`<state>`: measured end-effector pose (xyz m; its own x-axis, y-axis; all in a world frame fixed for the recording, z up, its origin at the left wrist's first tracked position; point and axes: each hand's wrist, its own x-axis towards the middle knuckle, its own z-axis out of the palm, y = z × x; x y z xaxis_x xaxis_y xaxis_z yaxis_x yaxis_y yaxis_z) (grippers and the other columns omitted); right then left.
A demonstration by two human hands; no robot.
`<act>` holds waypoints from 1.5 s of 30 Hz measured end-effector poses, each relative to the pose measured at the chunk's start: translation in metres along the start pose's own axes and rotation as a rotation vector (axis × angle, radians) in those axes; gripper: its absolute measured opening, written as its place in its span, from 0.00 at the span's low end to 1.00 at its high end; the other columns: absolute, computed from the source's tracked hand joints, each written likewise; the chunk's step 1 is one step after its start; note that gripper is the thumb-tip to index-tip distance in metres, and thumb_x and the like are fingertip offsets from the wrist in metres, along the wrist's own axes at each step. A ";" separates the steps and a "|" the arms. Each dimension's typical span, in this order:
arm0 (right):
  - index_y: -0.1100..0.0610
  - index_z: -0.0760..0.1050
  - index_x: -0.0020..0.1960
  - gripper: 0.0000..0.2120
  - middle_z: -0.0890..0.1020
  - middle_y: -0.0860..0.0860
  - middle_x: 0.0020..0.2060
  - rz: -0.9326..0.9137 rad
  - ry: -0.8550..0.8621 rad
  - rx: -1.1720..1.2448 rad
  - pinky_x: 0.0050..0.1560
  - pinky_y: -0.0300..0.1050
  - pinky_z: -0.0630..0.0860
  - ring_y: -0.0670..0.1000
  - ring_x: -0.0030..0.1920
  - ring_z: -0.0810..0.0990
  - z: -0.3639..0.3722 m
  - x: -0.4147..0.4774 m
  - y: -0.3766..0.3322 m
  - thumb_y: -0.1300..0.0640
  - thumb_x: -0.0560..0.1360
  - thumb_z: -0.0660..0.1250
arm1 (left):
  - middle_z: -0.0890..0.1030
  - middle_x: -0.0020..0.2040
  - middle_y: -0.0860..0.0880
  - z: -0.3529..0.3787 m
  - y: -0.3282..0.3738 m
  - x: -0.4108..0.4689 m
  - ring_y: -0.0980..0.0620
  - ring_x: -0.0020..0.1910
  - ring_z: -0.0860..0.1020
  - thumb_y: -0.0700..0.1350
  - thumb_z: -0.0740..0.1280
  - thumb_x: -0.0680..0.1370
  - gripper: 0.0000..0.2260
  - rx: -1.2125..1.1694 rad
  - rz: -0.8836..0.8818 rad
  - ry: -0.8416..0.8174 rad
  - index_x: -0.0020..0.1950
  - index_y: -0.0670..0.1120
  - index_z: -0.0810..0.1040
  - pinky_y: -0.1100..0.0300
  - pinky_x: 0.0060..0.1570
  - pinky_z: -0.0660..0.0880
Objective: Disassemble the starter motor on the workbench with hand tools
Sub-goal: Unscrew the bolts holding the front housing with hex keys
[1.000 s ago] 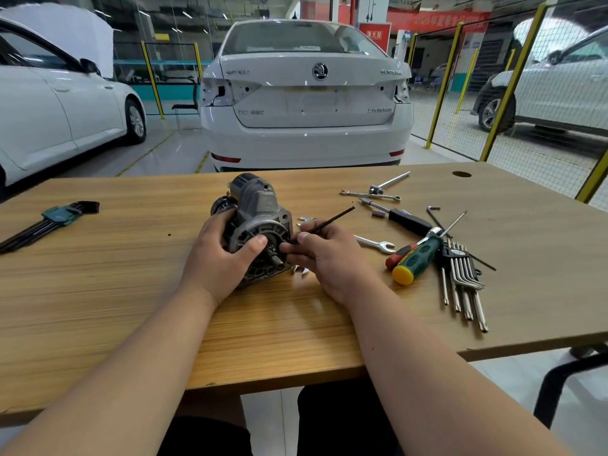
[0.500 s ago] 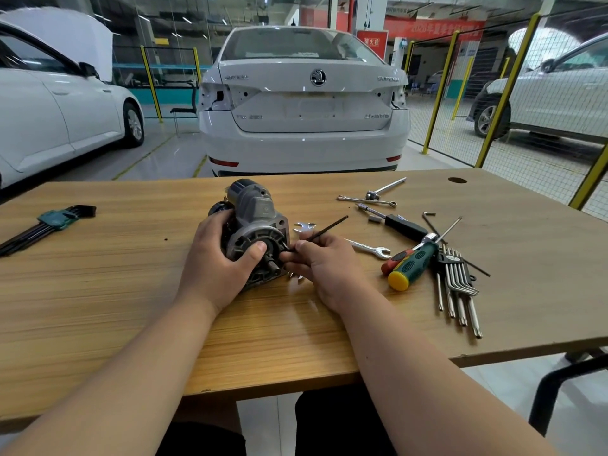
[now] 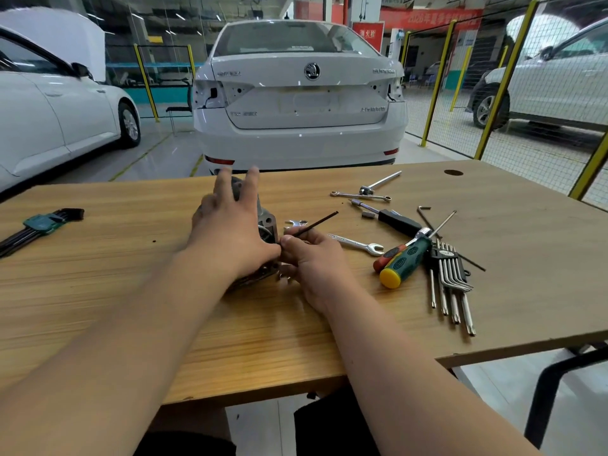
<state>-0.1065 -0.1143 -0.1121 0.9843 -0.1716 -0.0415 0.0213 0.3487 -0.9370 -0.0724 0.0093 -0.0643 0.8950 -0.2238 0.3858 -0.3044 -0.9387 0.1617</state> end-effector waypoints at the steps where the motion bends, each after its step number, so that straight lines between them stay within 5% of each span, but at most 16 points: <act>1: 0.57 0.75 0.45 0.04 0.81 0.55 0.36 0.007 0.001 -0.018 0.27 0.44 0.72 0.50 0.28 0.77 0.000 0.000 0.000 0.64 0.77 0.66 | 0.44 0.78 0.49 -0.002 0.000 0.004 0.40 0.76 0.50 0.62 0.74 0.67 0.51 0.058 0.041 -0.009 0.77 0.56 0.42 0.45 0.73 0.55; 5: 0.59 0.77 0.44 0.05 0.79 0.60 0.36 0.004 0.018 -0.076 0.27 0.45 0.73 0.51 0.25 0.75 0.001 0.002 0.000 0.61 0.78 0.65 | 0.54 0.76 0.47 -0.006 -0.001 0.016 0.44 0.77 0.46 0.65 0.70 0.68 0.41 0.189 0.165 -0.059 0.76 0.54 0.58 0.47 0.75 0.47; 11: 0.57 0.78 0.41 0.08 0.79 0.55 0.35 -0.067 0.023 -0.164 0.29 0.41 0.75 0.49 0.32 0.78 0.002 0.001 -0.002 0.60 0.79 0.65 | 0.56 0.73 0.47 -0.008 0.000 0.017 0.44 0.73 0.53 0.62 0.71 0.69 0.32 0.151 0.154 -0.079 0.69 0.53 0.68 0.46 0.70 0.60; 19: 0.52 0.78 0.40 0.08 0.83 0.54 0.39 -0.149 0.062 -0.539 0.42 0.52 0.79 0.49 0.36 0.79 -0.005 0.003 -0.011 0.53 0.77 0.66 | 0.60 0.70 0.46 -0.002 0.016 0.013 0.42 0.69 0.57 0.67 0.68 0.69 0.32 0.291 0.027 -0.037 0.67 0.53 0.70 0.46 0.65 0.64; 23: 0.53 0.80 0.49 0.08 0.80 0.43 0.38 -0.226 0.035 -0.764 0.38 0.39 0.72 0.43 0.40 0.78 -0.013 0.006 -0.014 0.50 0.78 0.65 | 0.69 0.63 0.49 -0.028 0.000 0.028 0.46 0.63 0.64 0.78 0.56 0.60 0.40 0.466 0.314 -0.094 0.65 0.58 0.72 0.48 0.59 0.63; 25: 0.54 0.81 0.53 0.10 0.81 0.45 0.41 -0.298 0.050 -0.855 0.41 0.40 0.74 0.45 0.44 0.78 -0.012 0.005 -0.014 0.50 0.78 0.65 | 0.72 0.62 0.52 -0.046 -0.014 0.044 0.49 0.62 0.67 0.79 0.53 0.58 0.43 0.413 0.384 -0.188 0.66 0.58 0.72 0.49 0.59 0.64; 28: 0.54 0.80 0.55 0.11 0.84 0.49 0.49 -0.367 0.083 -0.952 0.51 0.48 0.77 0.50 0.50 0.80 -0.007 0.000 -0.015 0.50 0.79 0.64 | 0.71 0.65 0.51 -0.036 -0.024 0.043 0.49 0.65 0.67 0.70 0.59 0.72 0.30 0.103 0.309 -0.195 0.67 0.54 0.72 0.50 0.63 0.66; 31: 0.54 0.79 0.56 0.11 0.83 0.51 0.50 -0.436 0.088 -1.044 0.51 0.50 0.77 0.52 0.51 0.79 -0.003 -0.001 -0.015 0.51 0.80 0.63 | 0.73 0.62 0.49 -0.012 -0.022 0.034 0.48 0.63 0.70 0.57 0.62 0.77 0.18 -0.152 0.229 -0.003 0.63 0.50 0.74 0.51 0.60 0.66; 41: 0.51 0.80 0.59 0.11 0.82 0.48 0.51 -0.534 -0.023 -1.038 0.49 0.45 0.77 0.49 0.50 0.79 -0.003 0.001 -0.017 0.57 0.78 0.65 | 0.75 0.59 0.48 -0.009 -0.017 0.027 0.47 0.59 0.70 0.51 0.56 0.79 0.14 -0.031 0.148 0.117 0.60 0.48 0.74 0.51 0.60 0.65; 45: 0.50 0.81 0.58 0.11 0.83 0.46 0.48 -0.513 -0.092 -1.045 0.41 0.36 0.73 0.45 0.45 0.77 -0.004 0.002 -0.022 0.57 0.78 0.65 | 0.74 0.59 0.48 -0.008 -0.016 0.024 0.46 0.61 0.69 0.51 0.55 0.79 0.14 0.003 0.118 0.119 0.60 0.48 0.73 0.50 0.63 0.63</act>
<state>-0.1052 -0.1259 -0.0925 0.9119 0.0098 0.4102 0.3076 -0.6780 -0.6676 -0.0483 0.0210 -0.0502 0.8083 -0.3000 0.5065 -0.4037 -0.9087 0.1061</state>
